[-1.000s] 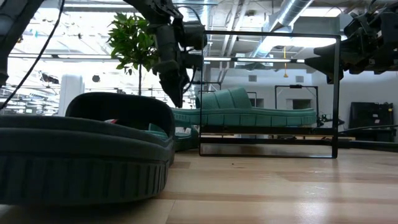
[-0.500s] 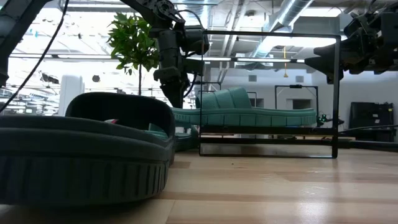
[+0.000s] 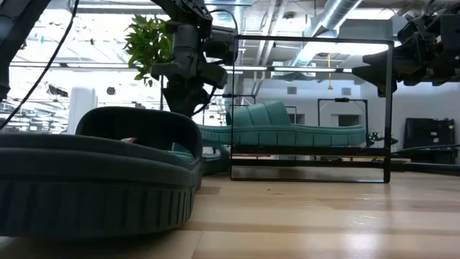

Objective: Pick and place slides into the shelf
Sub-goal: Put the green slide on the shelf

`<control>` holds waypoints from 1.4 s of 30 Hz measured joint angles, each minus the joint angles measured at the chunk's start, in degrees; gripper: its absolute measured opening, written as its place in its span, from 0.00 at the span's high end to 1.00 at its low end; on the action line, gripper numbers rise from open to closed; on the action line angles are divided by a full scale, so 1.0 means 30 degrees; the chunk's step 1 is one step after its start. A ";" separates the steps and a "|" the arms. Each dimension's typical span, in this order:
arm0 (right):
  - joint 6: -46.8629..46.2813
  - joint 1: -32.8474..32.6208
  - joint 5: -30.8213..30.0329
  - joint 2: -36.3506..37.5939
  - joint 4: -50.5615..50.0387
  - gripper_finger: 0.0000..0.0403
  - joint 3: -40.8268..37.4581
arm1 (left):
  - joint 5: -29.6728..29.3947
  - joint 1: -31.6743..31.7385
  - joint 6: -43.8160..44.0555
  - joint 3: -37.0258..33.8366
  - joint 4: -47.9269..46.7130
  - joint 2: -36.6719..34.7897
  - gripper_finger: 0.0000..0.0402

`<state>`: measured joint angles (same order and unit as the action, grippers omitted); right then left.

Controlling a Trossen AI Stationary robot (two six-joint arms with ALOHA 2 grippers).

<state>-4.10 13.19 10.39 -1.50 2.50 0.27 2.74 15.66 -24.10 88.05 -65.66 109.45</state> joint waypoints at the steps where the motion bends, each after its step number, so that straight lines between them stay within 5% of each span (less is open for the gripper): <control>1: 0.0000 0.0007 0.0000 0.0000 0.0000 0.50 0.0000 | -0.0001 -0.0184 0.0069 0.0000 -0.0002 0.0000 0.74; 25: 0.0000 0.0000 0.0001 0.0000 0.0000 0.50 0.0000 | -0.2410 -0.2346 0.2231 -0.1282 0.2656 0.0005 0.74; 42: 0.0000 0.0003 0.0003 0.0000 0.0000 0.50 0.0000 | -0.6447 -0.3216 0.3441 -0.1916 0.4200 0.0007 0.74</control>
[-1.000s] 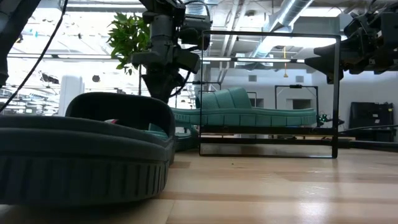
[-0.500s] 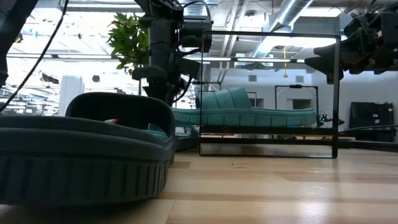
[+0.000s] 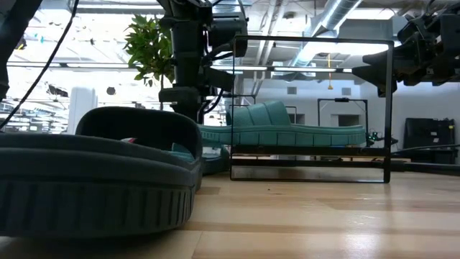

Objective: Pick and place slides into the shelf
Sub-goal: Put the green slide on the shelf

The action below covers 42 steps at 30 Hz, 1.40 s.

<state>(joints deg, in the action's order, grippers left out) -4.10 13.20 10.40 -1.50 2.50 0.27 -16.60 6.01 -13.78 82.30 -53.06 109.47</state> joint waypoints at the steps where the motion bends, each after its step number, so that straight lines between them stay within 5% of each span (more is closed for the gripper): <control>1: 0.0002 0.0004 0.0002 0.0007 0.0000 0.50 -0.0006 | -0.0002 -0.0018 0.0027 0.0000 0.0004 0.0000 0.74; 18: 0.0000 0.0003 0.0003 0.0006 0.0000 0.50 0.0000 | -0.0860 -0.0099 0.0364 -0.1506 0.1311 -0.0014 0.74; 22: 0.0003 0.0004 -0.0003 0.0005 0.0000 0.50 0.0000 | -0.2655 -0.0336 0.1201 -0.2294 0.1745 -0.0007 0.75; 29: 0.0000 0.0001 -0.0003 0.0007 0.0000 0.50 0.0000 | -0.5058 -0.0954 0.1692 -0.2404 0.1209 -0.0057 0.97; 42: 0.0000 0.0004 -0.0003 0.0007 0.0000 0.50 -0.0006 | -0.5157 -0.1791 0.2534 -0.2433 0.0376 -0.1729 0.99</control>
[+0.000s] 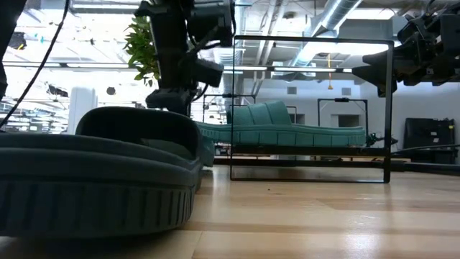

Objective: Pick and place slides into the shelf
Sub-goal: Put the green slide on the shelf

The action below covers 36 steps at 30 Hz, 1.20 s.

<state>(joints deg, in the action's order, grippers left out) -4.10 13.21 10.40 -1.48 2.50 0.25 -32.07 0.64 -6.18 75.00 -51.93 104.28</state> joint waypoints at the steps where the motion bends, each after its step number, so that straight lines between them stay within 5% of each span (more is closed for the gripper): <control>1: 0.0000 -0.0003 0.0003 0.0000 0.0000 0.50 0.0003 | -0.0234 -0.0006 0.0073 0.0000 -0.0100 -0.0190 1.00; 19: 0.0000 -0.0004 0.0005 0.0000 0.0000 0.50 0.0006 | -0.2138 -0.0858 0.1500 0.0029 -0.2845 -0.1389 1.00; 28: 0.0003 0.0000 0.0002 0.0000 0.0000 0.50 0.0003 | -0.2495 -0.2774 0.4434 0.0036 -0.5590 -0.1553 1.00; 36: 0.0000 -0.0003 -0.0001 0.0000 0.0000 0.50 0.0006 | -0.3359 -0.4100 0.7930 0.0066 -0.6607 -0.3980 1.00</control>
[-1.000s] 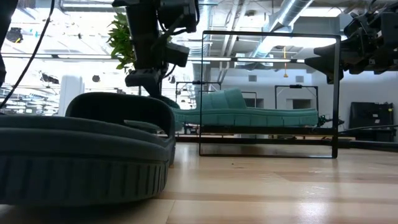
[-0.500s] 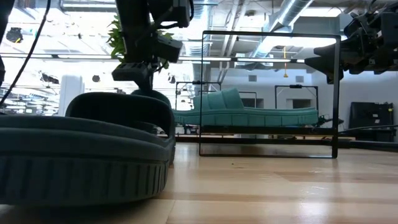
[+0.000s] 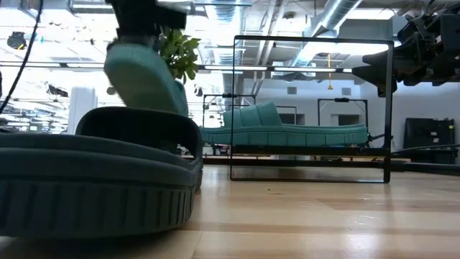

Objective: Pick and place slides into the shelf
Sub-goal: Put the green slide on the shelf

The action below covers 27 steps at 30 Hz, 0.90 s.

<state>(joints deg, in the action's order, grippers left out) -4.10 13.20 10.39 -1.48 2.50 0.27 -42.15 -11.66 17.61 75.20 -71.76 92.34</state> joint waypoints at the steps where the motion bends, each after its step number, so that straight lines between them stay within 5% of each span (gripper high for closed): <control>1: 0.0000 0.0000 0.0003 0.0000 0.0000 0.50 0.0000 | -0.0344 -0.0029 0.0412 0.0007 -0.0053 -0.0509 1.00; 11: 0.0007 0.0003 0.0000 -0.0001 0.0000 0.50 0.0000 | -0.2992 -0.0100 0.1717 0.0013 0.3396 -0.4771 1.00; 27: 0.0000 0.0003 0.0000 0.0000 0.0000 0.50 0.0000 | -0.4738 -0.0080 -0.1531 0.0015 1.2120 -0.4782 1.00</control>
<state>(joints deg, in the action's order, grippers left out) -4.10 13.21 10.39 -1.48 2.50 0.27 -56.36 -11.90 13.02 75.24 -35.39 78.00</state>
